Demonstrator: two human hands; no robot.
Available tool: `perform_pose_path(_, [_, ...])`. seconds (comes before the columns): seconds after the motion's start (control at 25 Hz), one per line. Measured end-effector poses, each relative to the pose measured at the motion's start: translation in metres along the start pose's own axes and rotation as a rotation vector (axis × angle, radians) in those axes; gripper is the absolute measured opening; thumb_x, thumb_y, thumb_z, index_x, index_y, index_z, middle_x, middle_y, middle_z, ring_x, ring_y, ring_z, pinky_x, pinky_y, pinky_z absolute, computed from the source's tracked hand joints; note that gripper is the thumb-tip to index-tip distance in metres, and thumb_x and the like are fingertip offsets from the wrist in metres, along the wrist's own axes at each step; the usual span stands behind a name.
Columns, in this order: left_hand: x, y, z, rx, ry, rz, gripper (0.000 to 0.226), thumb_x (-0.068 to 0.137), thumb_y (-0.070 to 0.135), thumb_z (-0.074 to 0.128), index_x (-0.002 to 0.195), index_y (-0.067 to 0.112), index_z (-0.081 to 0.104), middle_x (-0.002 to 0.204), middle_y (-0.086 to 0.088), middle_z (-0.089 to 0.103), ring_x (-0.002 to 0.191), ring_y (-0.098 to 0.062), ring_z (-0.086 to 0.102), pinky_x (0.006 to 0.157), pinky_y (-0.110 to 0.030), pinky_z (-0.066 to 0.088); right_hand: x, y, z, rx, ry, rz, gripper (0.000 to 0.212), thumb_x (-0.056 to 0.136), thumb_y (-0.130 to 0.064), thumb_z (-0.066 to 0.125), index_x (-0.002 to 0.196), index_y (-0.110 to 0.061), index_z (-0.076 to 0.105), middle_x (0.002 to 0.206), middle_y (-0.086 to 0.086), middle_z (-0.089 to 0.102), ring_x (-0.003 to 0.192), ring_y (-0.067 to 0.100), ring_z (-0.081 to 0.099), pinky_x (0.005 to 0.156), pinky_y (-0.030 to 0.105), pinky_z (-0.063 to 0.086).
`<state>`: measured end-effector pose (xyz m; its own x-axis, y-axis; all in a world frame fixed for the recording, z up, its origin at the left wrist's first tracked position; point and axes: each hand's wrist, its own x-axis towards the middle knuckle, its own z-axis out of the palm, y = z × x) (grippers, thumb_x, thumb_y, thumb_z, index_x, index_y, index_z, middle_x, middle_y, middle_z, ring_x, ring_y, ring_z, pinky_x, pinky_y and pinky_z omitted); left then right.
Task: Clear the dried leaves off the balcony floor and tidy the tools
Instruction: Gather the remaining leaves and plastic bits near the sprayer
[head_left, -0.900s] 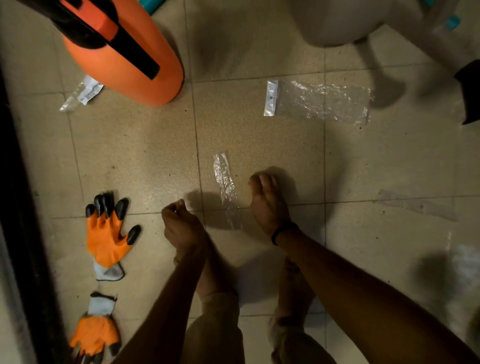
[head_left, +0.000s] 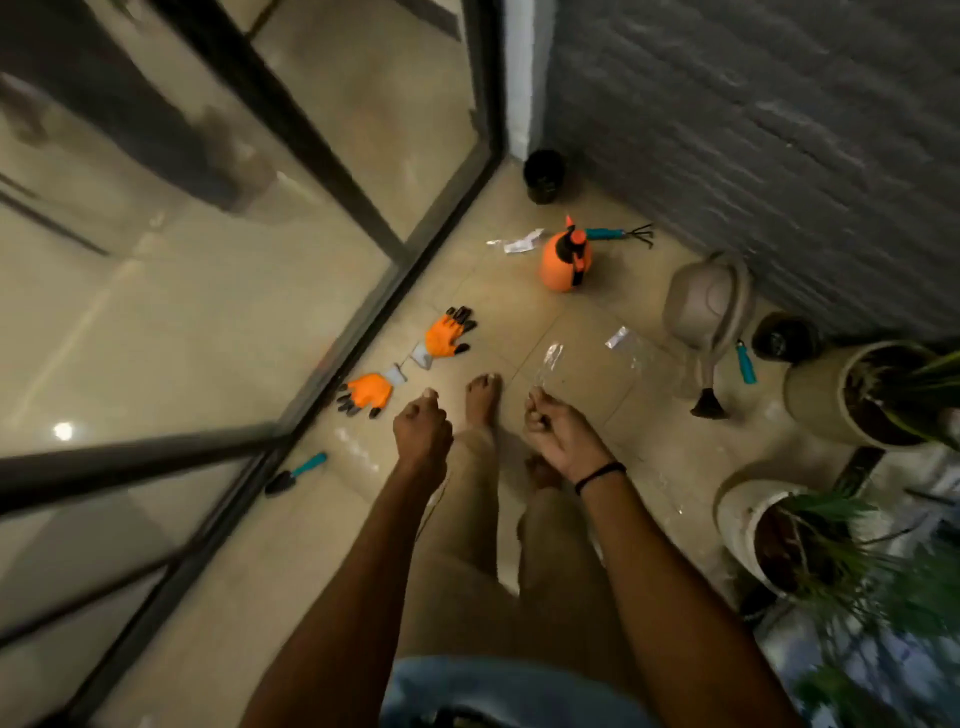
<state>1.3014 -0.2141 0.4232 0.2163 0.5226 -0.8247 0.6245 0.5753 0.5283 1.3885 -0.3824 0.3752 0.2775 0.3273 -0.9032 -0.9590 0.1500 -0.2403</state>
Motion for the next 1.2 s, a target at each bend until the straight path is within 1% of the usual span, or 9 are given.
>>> perform_pose_path(0.12, [-0.061,-0.024,-0.066,-0.454,0.036,-0.078,0.024,0.105,0.021,0.043,0.084,0.018,0.054,0.053,0.002,0.036,0.039,-0.010,0.034,0.038,-0.020,0.026,-0.057,0.033,0.037,-0.116,-0.133,0.055,0.021,0.102,-0.006,0.044,0.085,-0.011,0.055,0.069,-0.001,0.050,0.051,0.003,0.044,0.044,0.014,0.035])
perform_pose_path(0.28, [-0.134,-0.072,-0.155,-0.839,0.167,-0.096,0.030,0.106,0.020,0.046,0.076,0.020,0.046,0.050,0.006,0.035,0.036,-0.007,0.028,0.034,-0.018,0.021,-0.116,0.106,0.083,-0.398,-0.271,0.158,0.018,0.102,-0.011,0.048,0.085,-0.011,0.054,0.074,0.000,0.049,0.052,0.003,0.046,0.046,0.014,0.037])
perform_pose_path(0.4, [-0.176,-0.125,-0.240,-1.140,0.239,-0.086,0.032,0.107,0.017,0.042,0.075,0.019,0.041,0.050,0.006,0.030,0.036,-0.007,0.023,0.033,-0.020,0.018,-0.154,0.187,0.124,-0.640,-0.317,0.257,0.014,0.100,-0.008,0.050,0.087,-0.009,0.057,0.073,0.002,0.052,0.052,0.004,0.046,0.045,0.014,0.038])
perform_pose_path(0.56, [-0.221,-0.211,-0.363,-1.450,0.339,-0.055,0.035,0.108,0.017,0.037,0.073,0.019,0.040,0.045,0.007,0.031,0.033,-0.006,0.024,0.032,-0.020,0.018,-0.199,0.323,0.178,-0.901,-0.361,0.363,0.013,0.099,-0.001,0.047,0.091,-0.007,0.055,0.076,0.005,0.051,0.054,0.006,0.045,0.044,0.014,0.036])
perform_pose_path(0.72, [-0.270,-0.314,-0.507,-1.646,0.470,0.015,0.038,0.108,0.016,0.031,0.071,0.019,0.037,0.048,0.006,0.032,0.036,-0.007,0.026,0.036,-0.022,0.018,-0.243,0.489,0.221,-1.056,-0.427,0.496,0.008,0.101,-0.005,0.046,0.101,-0.007,0.054,0.078,0.005,0.051,0.061,0.008,0.042,0.049,0.015,0.037])
perform_pose_path(0.8, [-0.297,-0.365,-0.576,-1.732,0.585,0.040,0.037,0.107,0.014,0.030,0.072,0.019,0.037,0.053,0.004,0.032,0.039,-0.008,0.027,0.038,-0.022,0.019,-0.266,0.575,0.237,-1.133,-0.435,0.551,0.013,0.102,-0.007,0.046,0.111,-0.006,0.055,0.080,0.006,0.052,0.062,0.009,0.043,0.050,0.015,0.039])
perform_pose_path(0.88, [-0.312,-0.408,-0.631,-1.800,0.677,0.020,0.035,0.106,0.012,0.031,0.073,0.018,0.038,0.056,0.003,0.034,0.043,-0.009,0.030,0.040,-0.023,0.020,-0.286,0.649,0.252,-1.185,-0.439,0.587,0.016,0.104,-0.007,0.044,0.115,-0.006,0.055,0.082,0.006,0.052,0.063,0.009,0.043,0.049,0.015,0.041])
perform_pose_path(1.08, [-0.309,-0.496,-0.765,-1.933,0.790,-0.021,0.030,0.103,0.009,0.033,0.076,0.017,0.042,0.061,0.000,0.038,0.049,-0.011,0.033,0.041,-0.023,0.024,-0.299,0.834,0.296,-1.345,-0.457,0.665,0.015,0.104,-0.010,0.044,0.099,-0.009,0.057,0.076,0.004,0.053,0.060,0.008,0.043,0.045,0.014,0.040])
perform_pose_path(1.2, [-0.285,-0.549,-0.854,-2.000,0.856,-0.076,0.030,0.102,0.007,0.033,0.075,0.017,0.043,0.061,-0.002,0.037,0.048,-0.012,0.035,0.038,-0.021,0.026,-0.279,0.954,0.322,-1.419,-0.446,0.687,0.013,0.101,-0.013,0.049,0.093,-0.011,0.058,0.072,0.002,0.053,0.059,0.007,0.044,0.053,0.015,0.039])
